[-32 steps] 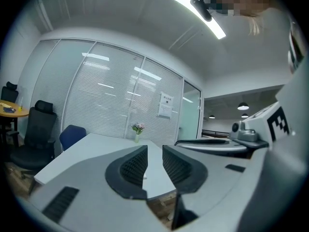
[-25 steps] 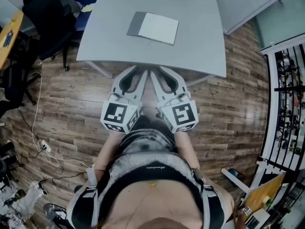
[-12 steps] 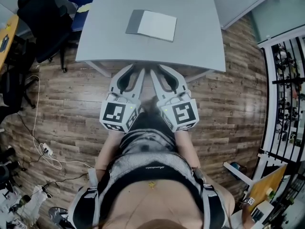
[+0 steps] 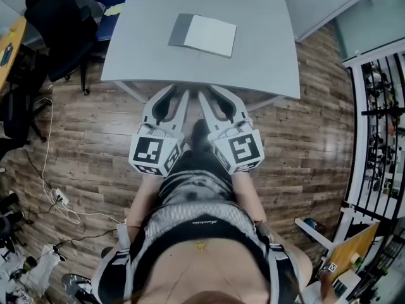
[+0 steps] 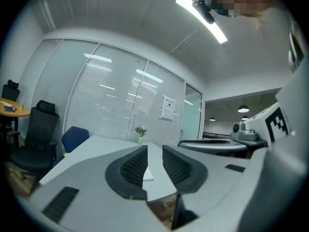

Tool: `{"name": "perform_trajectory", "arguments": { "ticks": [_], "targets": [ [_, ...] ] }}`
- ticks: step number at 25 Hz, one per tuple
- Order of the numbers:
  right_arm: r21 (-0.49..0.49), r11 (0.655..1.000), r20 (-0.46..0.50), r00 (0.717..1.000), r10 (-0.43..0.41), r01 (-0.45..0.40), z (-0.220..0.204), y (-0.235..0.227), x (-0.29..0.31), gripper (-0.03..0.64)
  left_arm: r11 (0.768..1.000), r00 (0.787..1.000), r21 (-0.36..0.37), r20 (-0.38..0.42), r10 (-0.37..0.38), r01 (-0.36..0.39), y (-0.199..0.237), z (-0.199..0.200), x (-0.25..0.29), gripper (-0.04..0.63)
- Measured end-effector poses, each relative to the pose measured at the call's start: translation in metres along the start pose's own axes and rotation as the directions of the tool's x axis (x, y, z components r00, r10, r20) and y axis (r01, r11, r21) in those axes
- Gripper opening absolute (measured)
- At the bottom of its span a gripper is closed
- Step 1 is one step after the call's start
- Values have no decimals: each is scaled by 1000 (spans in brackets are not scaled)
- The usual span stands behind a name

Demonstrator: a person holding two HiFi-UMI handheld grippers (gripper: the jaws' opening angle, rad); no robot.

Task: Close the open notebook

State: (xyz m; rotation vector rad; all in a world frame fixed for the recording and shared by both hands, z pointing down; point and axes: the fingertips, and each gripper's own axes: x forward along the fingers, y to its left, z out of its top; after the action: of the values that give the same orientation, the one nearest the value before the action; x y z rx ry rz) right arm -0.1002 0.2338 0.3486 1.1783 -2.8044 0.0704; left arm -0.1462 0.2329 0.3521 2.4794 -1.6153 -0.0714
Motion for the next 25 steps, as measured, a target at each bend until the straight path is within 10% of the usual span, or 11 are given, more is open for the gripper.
{"name": "perform_trajectory", "arguments": {
  "ticks": [25],
  "targets": [
    [26,999,-4,1000,19,-19,9,-67,85,63,1000,999,-9,-30,-24,23,38,12,99,69]
  ]
}}
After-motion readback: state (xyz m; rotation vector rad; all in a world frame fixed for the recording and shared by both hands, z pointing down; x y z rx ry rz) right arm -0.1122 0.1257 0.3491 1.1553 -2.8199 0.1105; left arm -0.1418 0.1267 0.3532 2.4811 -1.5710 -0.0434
